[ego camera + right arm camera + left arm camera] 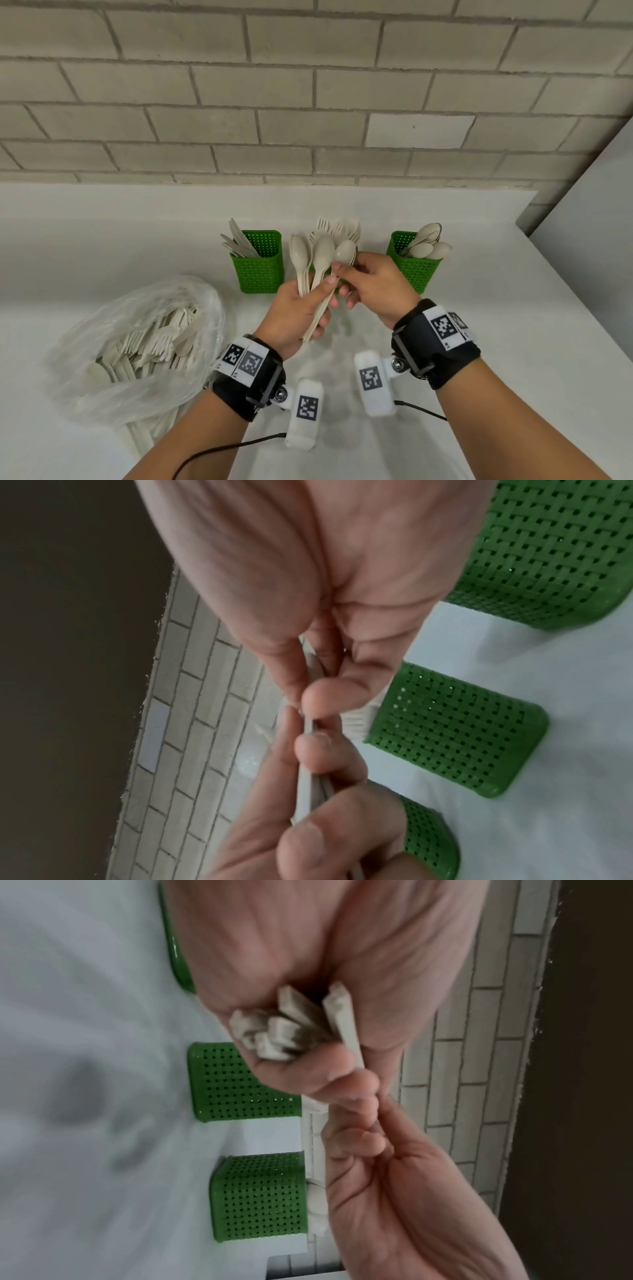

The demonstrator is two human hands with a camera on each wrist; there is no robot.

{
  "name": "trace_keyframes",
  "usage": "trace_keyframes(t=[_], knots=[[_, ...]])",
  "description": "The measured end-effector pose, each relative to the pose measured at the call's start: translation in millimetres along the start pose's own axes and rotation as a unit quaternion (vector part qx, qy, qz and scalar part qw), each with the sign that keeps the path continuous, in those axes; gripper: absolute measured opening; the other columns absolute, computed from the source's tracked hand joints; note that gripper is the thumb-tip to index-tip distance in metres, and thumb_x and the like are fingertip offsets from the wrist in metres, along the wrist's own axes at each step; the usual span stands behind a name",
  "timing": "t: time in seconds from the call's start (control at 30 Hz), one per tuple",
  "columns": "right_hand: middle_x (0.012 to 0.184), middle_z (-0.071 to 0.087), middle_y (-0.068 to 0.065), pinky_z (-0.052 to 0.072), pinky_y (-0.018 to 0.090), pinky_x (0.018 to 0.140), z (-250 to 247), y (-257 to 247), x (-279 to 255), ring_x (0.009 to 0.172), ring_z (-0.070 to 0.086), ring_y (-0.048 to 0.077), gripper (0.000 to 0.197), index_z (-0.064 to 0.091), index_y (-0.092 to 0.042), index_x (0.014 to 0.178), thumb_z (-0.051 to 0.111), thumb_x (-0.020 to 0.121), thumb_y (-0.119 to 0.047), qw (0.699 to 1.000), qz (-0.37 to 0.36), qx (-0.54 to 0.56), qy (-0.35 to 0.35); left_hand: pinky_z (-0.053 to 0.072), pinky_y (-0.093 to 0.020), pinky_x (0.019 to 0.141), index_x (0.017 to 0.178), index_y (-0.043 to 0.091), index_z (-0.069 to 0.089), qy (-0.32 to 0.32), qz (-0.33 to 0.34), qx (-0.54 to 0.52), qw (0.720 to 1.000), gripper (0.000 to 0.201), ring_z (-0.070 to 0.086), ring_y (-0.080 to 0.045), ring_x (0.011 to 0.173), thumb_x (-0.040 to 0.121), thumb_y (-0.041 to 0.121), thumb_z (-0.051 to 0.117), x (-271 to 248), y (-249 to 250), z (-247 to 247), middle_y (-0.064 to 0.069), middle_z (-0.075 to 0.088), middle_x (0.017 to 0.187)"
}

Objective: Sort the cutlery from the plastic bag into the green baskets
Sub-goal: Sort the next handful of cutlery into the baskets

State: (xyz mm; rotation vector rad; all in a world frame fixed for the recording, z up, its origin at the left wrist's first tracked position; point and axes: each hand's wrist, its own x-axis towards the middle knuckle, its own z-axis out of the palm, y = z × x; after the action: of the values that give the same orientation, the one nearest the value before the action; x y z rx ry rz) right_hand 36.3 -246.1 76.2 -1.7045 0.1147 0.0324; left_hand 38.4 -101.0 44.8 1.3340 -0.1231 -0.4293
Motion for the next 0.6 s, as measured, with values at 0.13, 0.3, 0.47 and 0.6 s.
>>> trace_keyframes(t=[0.13, 0.3, 0.47, 0.6], knots=[[0.059, 0.058, 0.013, 0.047, 0.023, 0.043, 3.2, 2.0, 2.3, 0.047, 0.056, 0.016, 0.021, 0.063, 0.008, 0.085, 0.056, 0.097, -0.008, 0.999, -0.002, 0.019, 0.04, 0.036, -0.02, 0.036, 0.086, 0.011, 0.064, 0.015, 0.022, 0.038, 0.999, 0.02, 0.051, -0.018, 0.044, 0.097, 0.026, 0.057, -0.4, -0.4, 0.3, -0.003, 0.064, 0.074], [0.052, 0.055, 0.009, 0.043, 0.02, 0.041, 6.7, 2.7, 5.0, 0.04, 0.052, 0.013, 0.031, 0.06, -0.006, 0.067, 0.055, 0.097, -0.01, 0.993, -0.019, 0.009, 0.119, 0.036, -0.021, 0.036, 0.093, 0.005, 0.064, 0.044, 0.022, 0.04, 0.998, 0.024, 0.051, -0.018, 0.042, 0.099, 0.027, 0.054, -0.5, 0.3, 6.5, -0.004, 0.067, 0.072], [0.057, 0.061, 0.008, 0.049, 0.021, 0.051, 7.3, 0.4, 7.9, 0.049, 0.057, 0.01, 0.029, 0.068, -0.022, 0.079, 0.052, 0.096, -0.005, 0.993, -0.049, -0.004, 0.106, 0.028, -0.017, 0.033, 0.1, 0.004, 0.063, 0.026, -0.051, -0.099, 0.993, 0.026, 0.039, -0.01, 0.045, 0.099, 0.028, 0.055, 1.0, -0.5, 5.0, -0.002, 0.054, 0.068], [0.063, 0.061, 0.009, 0.051, 0.024, 0.052, 6.9, 2.6, 7.6, 0.052, 0.057, 0.009, 0.027, 0.07, -0.024, 0.083, 0.056, 0.094, -0.003, 0.989, -0.049, 0.023, 0.136, 0.028, -0.017, 0.033, 0.098, 0.004, 0.065, 0.036, -0.02, -0.043, 0.998, 0.02, 0.046, -0.01, 0.051, 0.098, 0.022, 0.056, 1.4, 1.6, 4.2, -0.001, 0.055, 0.068]])
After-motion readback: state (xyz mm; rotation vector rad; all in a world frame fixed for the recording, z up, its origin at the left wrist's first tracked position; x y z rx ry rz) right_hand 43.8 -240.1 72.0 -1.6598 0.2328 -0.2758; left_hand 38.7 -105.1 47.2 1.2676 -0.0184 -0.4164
